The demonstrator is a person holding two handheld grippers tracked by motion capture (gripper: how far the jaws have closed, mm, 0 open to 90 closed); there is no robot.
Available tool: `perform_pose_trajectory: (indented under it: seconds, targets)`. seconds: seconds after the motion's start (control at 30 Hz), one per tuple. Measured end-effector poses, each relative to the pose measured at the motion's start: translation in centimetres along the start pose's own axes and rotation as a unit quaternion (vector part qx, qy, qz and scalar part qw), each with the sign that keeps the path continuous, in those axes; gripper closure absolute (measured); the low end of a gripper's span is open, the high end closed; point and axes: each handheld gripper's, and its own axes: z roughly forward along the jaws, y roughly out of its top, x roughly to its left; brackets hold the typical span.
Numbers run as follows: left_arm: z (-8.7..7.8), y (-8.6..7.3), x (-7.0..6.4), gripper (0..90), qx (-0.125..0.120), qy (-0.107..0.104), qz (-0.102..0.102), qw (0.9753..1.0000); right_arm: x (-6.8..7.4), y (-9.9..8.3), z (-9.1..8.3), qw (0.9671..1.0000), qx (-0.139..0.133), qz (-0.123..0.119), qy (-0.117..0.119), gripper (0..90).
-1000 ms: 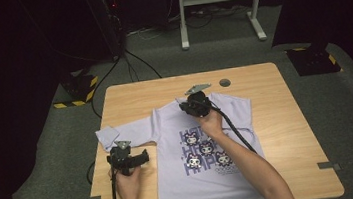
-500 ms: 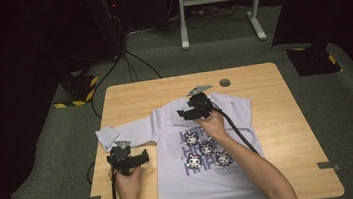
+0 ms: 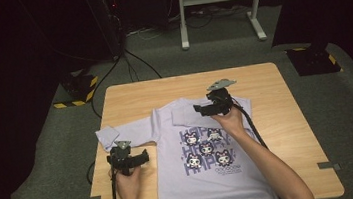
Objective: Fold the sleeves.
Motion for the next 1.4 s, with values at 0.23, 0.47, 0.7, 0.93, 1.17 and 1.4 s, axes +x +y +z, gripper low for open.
perform_pose_trajectory:
  seconds: [0.23,0.47,0.7,0.93,1.17,1.4]
  targets:
    - [0.0,0.0,0.0,0.8,0.0,0.0,0.0,1.0,-0.9,-0.3,-2.1,0.9999,-0.012,0.006,-0.003,20.8]
    - [0.0,0.0,0.0,0.8,0.0,0.0,0.0,1.0,-2.0,-0.6,-4.2,0.9993,-0.029,0.013,-0.02,20.8]
    - [0.0,0.0,0.0,0.8,0.0,0.0,0.0,1.0,-2.9,-0.9,-6.1,0.9981,-0.047,0.015,-0.036,21.3]
    - [0.0,0.0,0.0,0.7,0.001,0.0,0.0,1.0,-3.6,-2.0,-7.6,0.9974,-0.05,0.019,-0.048,21.0]
    - [0.0,0.0,0.0,0.7,0.0,0.001,0.0,1.0,-4.3,-3.0,-9.1,0.9957,-0.059,0.018,-0.07,21.3]
    - [0.0,0.0,0.0,0.7,0.0,0.001,0.0,1.0,-5.3,-4.0,-11.0,0.9928,-0.072,0.031,-0.091,21.9]
